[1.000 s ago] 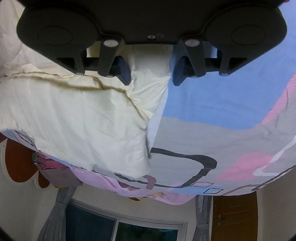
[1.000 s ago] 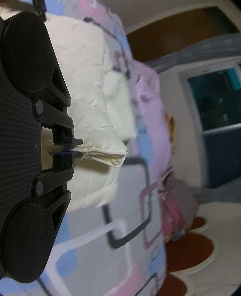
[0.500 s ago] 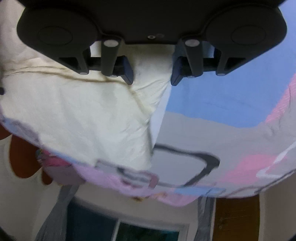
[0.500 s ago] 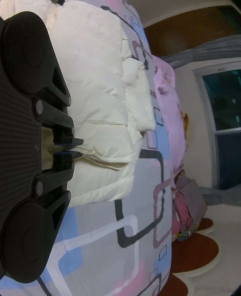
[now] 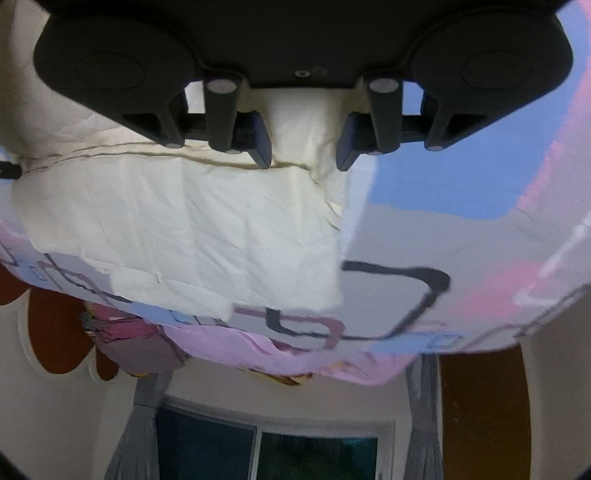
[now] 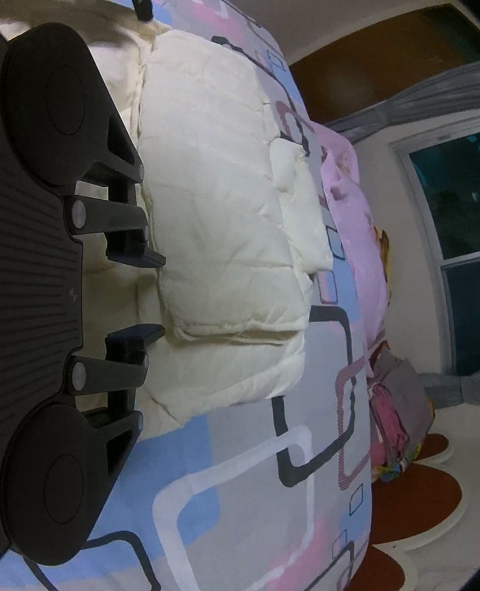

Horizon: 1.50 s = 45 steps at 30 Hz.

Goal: Fold large clothes

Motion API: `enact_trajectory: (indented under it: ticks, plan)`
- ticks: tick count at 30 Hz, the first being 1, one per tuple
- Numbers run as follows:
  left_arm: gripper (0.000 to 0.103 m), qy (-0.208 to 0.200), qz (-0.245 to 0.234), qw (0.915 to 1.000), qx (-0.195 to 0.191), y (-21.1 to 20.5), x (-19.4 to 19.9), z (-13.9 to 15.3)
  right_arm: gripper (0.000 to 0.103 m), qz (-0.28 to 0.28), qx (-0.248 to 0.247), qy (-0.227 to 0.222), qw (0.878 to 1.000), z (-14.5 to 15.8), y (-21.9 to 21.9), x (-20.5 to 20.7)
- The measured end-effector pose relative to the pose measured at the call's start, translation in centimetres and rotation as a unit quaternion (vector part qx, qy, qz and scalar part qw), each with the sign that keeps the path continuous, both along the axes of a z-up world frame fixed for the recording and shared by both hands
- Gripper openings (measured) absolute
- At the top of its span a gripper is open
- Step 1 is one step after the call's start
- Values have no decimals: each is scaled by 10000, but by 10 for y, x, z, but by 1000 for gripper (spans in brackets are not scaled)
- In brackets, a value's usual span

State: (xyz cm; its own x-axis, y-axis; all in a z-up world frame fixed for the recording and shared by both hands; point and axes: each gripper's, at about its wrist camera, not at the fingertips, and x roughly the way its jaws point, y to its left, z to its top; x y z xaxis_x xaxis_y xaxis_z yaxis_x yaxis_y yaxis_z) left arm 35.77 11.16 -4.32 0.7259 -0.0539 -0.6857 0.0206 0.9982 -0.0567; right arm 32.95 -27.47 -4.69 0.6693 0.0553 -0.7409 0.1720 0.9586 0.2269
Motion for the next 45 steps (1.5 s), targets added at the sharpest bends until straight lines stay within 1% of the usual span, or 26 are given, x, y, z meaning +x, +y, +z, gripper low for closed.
enact_trajectory:
  ticks: [2,5,6,9,11,12,14,17,19,21,23,25,26,27,28,30,32,33,34,35,36,37,39,42,43,45]
  plan:
    - [37,-178,183,9997,61,1,-7,5,35,-22,1,-71,10000,4,-3,1]
    - [37,-239,-1,9996,-129,-7,-11,8,35,-28,-33,-230,9997,12,-5,1]
    - [37,-188,-209,9994,-208,-14,-9,5,35,-14,-31,-257,9997,14,-5,2]
    - [38,301,-738,9962,-362,-37,6,-15,35,106,-44,-103,9999,10,-2,10]
    - [34,629,-920,9930,-393,-47,20,-30,35,147,-123,48,9998,4,-1,17]
    - [36,668,-1013,9916,-449,-49,29,-35,35,145,-163,75,9997,1,-1,19]
    - [33,591,-936,9931,-392,-48,45,-40,35,76,-146,97,9998,-4,-4,25]
    - [31,612,-761,9938,-529,-40,62,-46,35,-33,-110,63,9999,-6,-10,29]
    - [31,714,-901,9910,-681,-34,56,-43,35,-80,-140,40,9999,0,-14,26]
    - [34,789,-1140,9878,-705,-26,38,-34,35,-112,-266,-238,9993,17,-20,15]
    - [34,581,-1263,9870,-803,-15,21,-18,35,-104,-366,-520,9979,33,-24,10]
    - [34,218,-1193,9889,-854,-8,19,0,35,-96,-362,-671,9970,40,-24,20]
    - [34,-4,-1158,9897,-836,-9,26,6,35,-64,-304,-698,9971,40,-22,30]
    - [40,-142,-1138,9905,-756,-13,37,9,35,30,-278,-735,9969,39,-15,43]
    - [42,-242,-1116,9914,-639,-19,49,8,35,150,-325,-764,9964,36,-8,55]
    - [42,-242,-1032,9931,-497,-29,80,-2,35,421,-440,-674,9959,24,11,83]
    - [42,-100,-934,9945,-461,-34,109,-18,35,453,-610,-517,9958,9,19,101]
    - [43,-61,-908,9952,-348,-36,119,-27,35,400,-822,-396,9950,0,21,109]
    - [44,9,-898,9957,-218,-36,122,-34,35,358,-1034,-227,9937,-12,20,114]
    - [46,79,-851,9962,-178,-34,126,-44,35,332,-1119,0,9932,-26,17,119]
    - [47,67,-821,9961,-330,-26,128,-52,35,346,-1048,77,9939,-35,11,121]
    - [47,37,-808,9958,-427,-21,128,-57,35,387,-1044,41,9938,-40,9,119]
    - [49,15,-861,9956,-377,-16,126,-58,35,452,-1097,3,9929,-44,7,116]
    - [49,18,-895,9954,-338,-11,122,-55,35,393,-983,0,9944,-44,1,114]
    - [50,7,-883,9957,-264,-9,119,-53,35,349,-962,4,9948,-43,-2,113]
    - [55,-20,-782,9969,-101,-5,117,-49,35,224,-1008,21,9947,-37,-6,107]
